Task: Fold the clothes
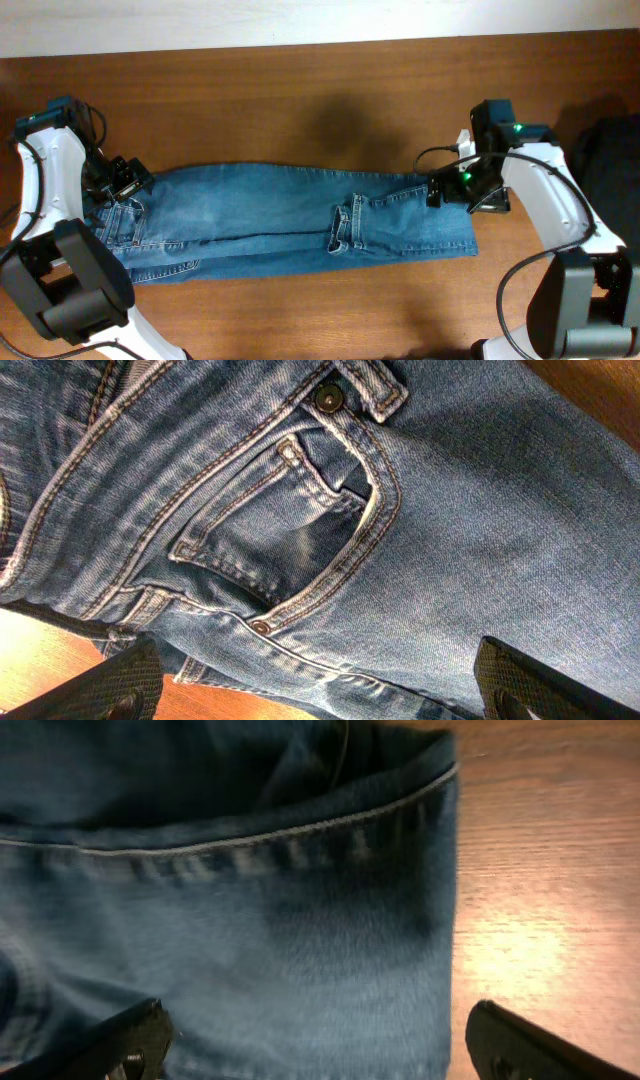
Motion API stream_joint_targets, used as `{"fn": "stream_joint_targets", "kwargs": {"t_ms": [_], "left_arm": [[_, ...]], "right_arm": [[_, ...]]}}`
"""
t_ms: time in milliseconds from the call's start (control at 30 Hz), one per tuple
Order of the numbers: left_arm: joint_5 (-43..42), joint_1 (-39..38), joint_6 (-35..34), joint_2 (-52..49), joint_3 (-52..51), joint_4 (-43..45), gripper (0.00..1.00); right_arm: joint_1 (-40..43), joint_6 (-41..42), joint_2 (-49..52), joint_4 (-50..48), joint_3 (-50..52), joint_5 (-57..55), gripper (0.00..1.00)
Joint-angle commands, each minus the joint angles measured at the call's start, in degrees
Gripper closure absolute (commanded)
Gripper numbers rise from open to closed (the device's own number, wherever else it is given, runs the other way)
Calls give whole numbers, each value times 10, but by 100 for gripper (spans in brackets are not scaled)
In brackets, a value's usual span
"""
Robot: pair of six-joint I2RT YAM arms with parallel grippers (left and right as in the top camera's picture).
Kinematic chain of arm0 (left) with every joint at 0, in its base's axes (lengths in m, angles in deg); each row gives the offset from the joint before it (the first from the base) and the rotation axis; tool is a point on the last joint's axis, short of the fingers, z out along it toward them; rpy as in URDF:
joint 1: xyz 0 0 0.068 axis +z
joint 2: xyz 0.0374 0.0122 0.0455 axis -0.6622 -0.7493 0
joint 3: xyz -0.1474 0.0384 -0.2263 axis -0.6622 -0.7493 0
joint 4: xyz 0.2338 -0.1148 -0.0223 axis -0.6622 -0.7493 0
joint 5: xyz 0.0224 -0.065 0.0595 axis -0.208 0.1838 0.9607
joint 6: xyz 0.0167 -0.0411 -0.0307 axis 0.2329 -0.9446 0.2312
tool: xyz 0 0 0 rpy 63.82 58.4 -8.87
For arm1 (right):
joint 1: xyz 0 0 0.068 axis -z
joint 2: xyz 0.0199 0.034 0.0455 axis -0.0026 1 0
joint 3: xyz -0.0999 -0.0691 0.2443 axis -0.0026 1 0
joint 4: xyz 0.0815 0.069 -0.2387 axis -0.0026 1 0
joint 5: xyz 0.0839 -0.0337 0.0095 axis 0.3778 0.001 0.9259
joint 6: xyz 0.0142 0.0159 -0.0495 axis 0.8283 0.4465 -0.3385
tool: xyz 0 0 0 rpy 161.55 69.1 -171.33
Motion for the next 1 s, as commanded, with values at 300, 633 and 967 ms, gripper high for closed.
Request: {"fn": "stream_joint_targets", "kwargs": {"t_ms": [300,633,967], "left_arm": [[-5,3,-2,1,-1,2,1],[-4,3,-2,1,-1,1,1],[-4,3,-2,1,-1,2,1]], "right_arm": [[21,-10,3,-80,74,-29,1],[19,-56,3,-91,89,35,1],[20,-56,3,-153,142,-1,1]]}}
